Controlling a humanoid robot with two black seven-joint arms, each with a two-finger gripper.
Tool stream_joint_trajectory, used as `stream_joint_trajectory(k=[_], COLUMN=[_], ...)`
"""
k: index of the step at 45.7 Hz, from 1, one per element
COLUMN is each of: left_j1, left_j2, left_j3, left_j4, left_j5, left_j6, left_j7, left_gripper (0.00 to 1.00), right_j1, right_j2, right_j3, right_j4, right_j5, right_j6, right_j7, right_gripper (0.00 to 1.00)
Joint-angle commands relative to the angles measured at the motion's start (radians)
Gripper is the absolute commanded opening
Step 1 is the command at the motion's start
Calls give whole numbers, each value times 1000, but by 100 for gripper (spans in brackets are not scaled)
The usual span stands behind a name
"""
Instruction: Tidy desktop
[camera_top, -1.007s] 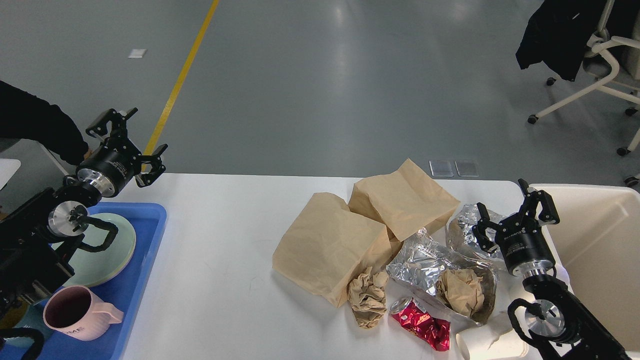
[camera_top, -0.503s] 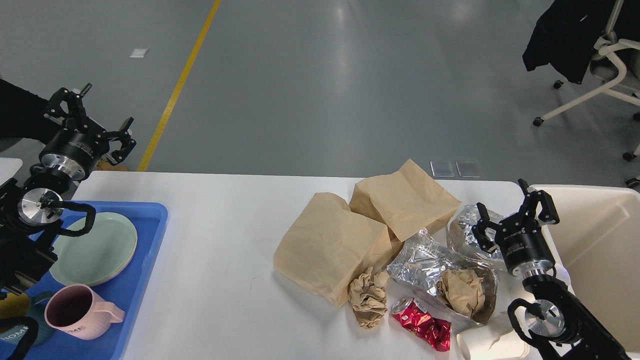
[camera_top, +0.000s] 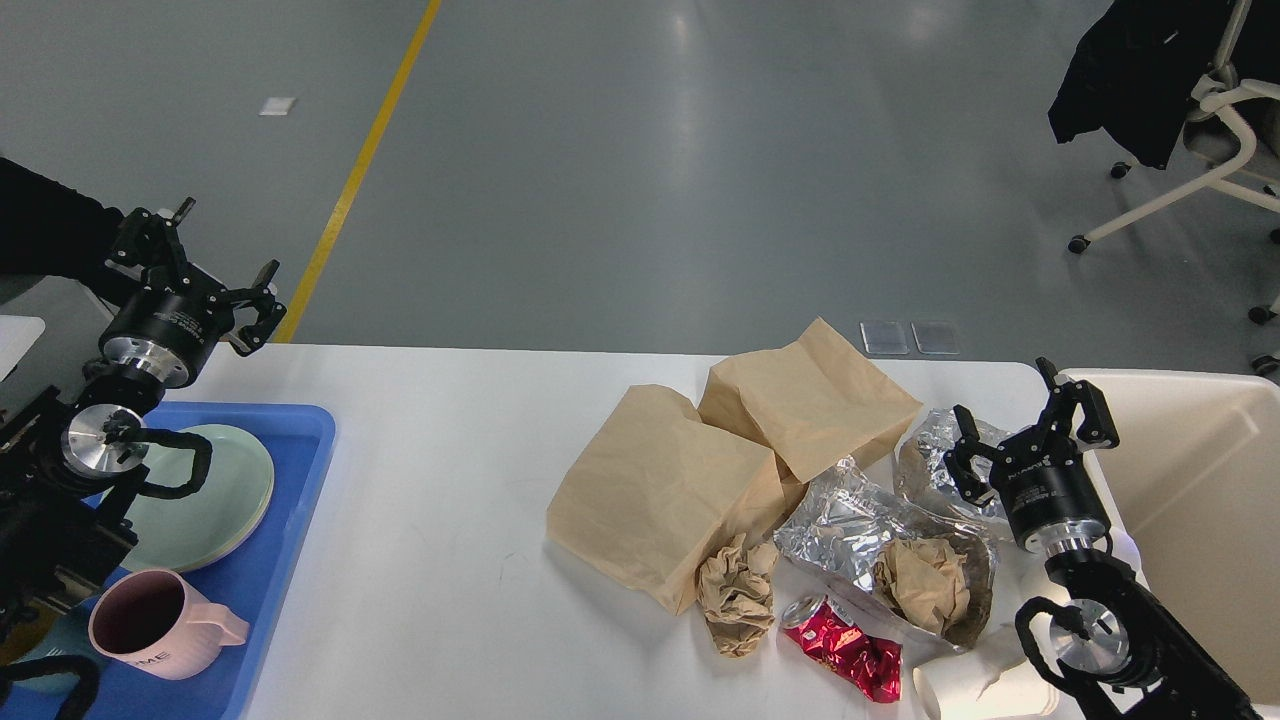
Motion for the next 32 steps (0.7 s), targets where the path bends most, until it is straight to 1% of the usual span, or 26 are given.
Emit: stream_joint_trajectory(k=[1,10,15,20,25,32], left_j1=[20,74,76,80,117,120], left_j2=[-30,-50,-44,-47,-52,-62], left_j3=[-21,-25,-25,-19,-22,-12], left_j4=[0,0,0,3,6,8], left_j5=[-82,-113,-112,-112,-107,-107], left_j6=[0,-24,-66,-64,-69,-70], left_j7=[-9,-10,-12,-10,-10,-9], left_gripper=[96,96,96,96,96,96], right_j1=[0,0,0,0,0,0], right_j2=[0,0,0,0,0,0], right_j3=[0,0,0,0,0,0], right_j4=[0,-1,0,0,0,0], right_j5=[0,0,0,0,0,0], right_j6=[0,0,0,0,0,0], right_j7=[0,0,0,0,0,0], right_gripper=[100,100,100,100,100,100])
